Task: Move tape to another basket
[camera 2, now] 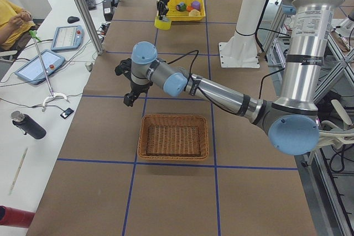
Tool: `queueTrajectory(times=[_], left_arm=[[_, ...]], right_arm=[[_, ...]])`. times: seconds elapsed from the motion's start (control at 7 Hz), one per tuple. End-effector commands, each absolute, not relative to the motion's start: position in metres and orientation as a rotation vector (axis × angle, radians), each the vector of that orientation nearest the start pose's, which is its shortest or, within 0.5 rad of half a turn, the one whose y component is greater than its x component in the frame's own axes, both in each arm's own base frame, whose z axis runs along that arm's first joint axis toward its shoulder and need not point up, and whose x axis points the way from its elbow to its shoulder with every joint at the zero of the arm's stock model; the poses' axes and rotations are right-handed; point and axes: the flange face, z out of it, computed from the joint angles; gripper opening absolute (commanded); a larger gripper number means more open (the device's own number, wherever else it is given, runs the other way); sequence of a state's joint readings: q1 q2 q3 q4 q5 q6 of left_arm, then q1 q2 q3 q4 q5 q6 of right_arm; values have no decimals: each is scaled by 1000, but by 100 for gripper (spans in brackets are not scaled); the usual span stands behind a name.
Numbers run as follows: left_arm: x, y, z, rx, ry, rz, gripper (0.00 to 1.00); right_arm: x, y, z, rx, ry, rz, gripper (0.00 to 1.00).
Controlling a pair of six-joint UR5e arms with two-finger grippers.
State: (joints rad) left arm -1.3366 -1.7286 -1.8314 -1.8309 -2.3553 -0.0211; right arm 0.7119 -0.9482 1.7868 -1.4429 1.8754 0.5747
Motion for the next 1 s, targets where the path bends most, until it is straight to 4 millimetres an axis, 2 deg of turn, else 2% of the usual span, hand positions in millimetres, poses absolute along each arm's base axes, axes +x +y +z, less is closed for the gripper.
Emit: queueTrajectory(times=[0.0, 0.29, 0.43, 0.57, 0.71, 0.86], left_arm=[[136, -555, 365, 509, 918, 436, 99], [174, -558, 322, 416, 1007, 273, 99], [186, -558, 309, 377, 1034, 210, 99], [208, -556, 295, 373, 1032, 190, 99], [254, -552, 281, 400, 994, 206, 99], [277, -551, 270, 412, 989, 227, 99]], right_arm=[[-454, -481, 138, 563, -794, -424, 0], [-478, -468, 109, 565, -741, -437, 0], [-491, -461, 101, 568, -728, -444, 0], [-508, -463, 84, 560, -723, -434, 0], [-530, -465, 68, 558, -711, -441, 0], [-541, -458, 62, 561, -713, -454, 0]])
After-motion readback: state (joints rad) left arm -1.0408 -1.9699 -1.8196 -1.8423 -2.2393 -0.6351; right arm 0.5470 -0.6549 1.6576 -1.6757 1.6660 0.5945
